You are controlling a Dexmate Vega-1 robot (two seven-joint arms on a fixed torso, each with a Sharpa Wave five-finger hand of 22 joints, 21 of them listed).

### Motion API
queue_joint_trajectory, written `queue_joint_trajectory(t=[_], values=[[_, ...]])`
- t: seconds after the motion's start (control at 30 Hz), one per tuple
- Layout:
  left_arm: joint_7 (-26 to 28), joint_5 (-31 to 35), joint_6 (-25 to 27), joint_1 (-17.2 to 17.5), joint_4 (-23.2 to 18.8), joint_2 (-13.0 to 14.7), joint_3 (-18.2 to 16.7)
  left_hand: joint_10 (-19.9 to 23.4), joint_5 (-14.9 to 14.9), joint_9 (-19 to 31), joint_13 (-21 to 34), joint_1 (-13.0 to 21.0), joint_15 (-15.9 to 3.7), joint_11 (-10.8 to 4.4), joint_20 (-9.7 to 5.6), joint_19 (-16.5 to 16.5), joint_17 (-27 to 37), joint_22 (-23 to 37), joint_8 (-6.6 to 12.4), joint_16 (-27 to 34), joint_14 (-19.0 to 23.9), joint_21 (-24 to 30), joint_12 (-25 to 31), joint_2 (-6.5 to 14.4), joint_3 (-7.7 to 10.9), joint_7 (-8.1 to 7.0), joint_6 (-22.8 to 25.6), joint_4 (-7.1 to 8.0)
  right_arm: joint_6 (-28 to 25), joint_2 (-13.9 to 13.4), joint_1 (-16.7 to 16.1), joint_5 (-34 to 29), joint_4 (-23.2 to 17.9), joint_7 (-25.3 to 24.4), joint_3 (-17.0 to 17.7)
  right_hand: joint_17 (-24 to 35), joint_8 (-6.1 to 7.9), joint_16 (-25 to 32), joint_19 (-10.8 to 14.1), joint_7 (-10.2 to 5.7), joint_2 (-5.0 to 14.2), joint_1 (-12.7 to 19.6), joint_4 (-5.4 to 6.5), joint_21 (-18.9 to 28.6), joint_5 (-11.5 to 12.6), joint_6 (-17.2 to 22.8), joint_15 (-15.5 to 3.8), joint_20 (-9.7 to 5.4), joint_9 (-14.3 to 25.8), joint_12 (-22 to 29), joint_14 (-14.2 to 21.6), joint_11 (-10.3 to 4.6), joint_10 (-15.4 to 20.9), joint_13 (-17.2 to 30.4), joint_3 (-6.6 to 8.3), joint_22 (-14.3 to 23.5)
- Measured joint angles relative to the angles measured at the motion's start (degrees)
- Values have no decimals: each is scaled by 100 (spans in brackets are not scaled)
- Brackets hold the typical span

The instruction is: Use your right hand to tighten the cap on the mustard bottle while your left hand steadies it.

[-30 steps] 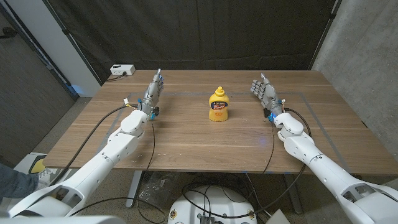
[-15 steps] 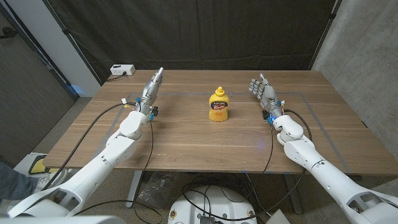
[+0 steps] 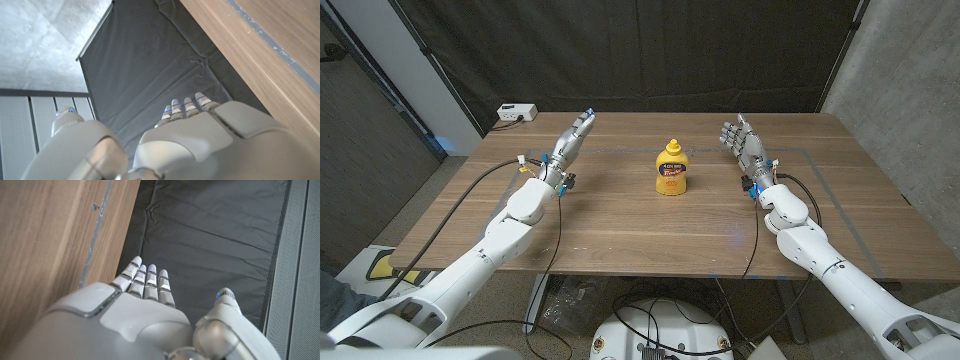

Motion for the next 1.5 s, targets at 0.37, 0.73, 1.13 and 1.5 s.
queue_joint_trajectory(t=[0.37, 0.73, 1.13, 1.5], values=[[24, 758, -147, -62, -215, 161, 131, 616, 154, -1, 0, 641, -212, -200, -126, 518, 0, 0, 180, 112, 585, 106, 117, 98, -265, -119, 663, -411, -42, 5, 108, -105, -37, -3, -72, 0, 0, 0, -1, 0, -31, 31, 0, 0, 0, 0, 30, 0, -1, 0, 32, 24, 84, 0, 0, 0], [443, 1355, 107, 38, -502, 229, 154, 1060, 289, -1, -11, 1109, -304, -318, -280, 1032, 1, 1, 273, 113, 1007, 216, 200, 264, -278, -204, 1128, -490, -92, -46, 74, -166, -141, -95, -74, 0, 0, 0, 54, -11, -31, 31, 0, 0, 0, 52, 11, 29, -1, 0, 55, 9, 113, 0, 0, 0], [918, 2001, 493, 177, -901, 265, 259, 1464, 359, -1, -17, 1804, -342, -434, -359, 1509, 1, 16, 321, 179, 1515, 301, 222, 620, -111, -265, 1554, -575, -158, -212, -104, -168, -370, -118, -15, -1, 0, 0, 72, -11, -31, 30, -1, -28, 0, 51, 32, 10, -1, 0, 92, -11, 133, 0, -2, -1], [1358, 2734, 1090, 415, -1524, 366, 350, 1579, 359, -2, -16, 2023, -349, -446, -359, 1571, 1, 15, 321, 179, 1628, 301, 221, 722, -40, -326, 1677, -551, -54, -358, -208, -192, -475, 60, 8, -1, 0, 0, 72, -11, -31, 30, -32, -50, 0, 51, 31, 11, -1, 0, 92, -11, 132, 0, -33, -1]])
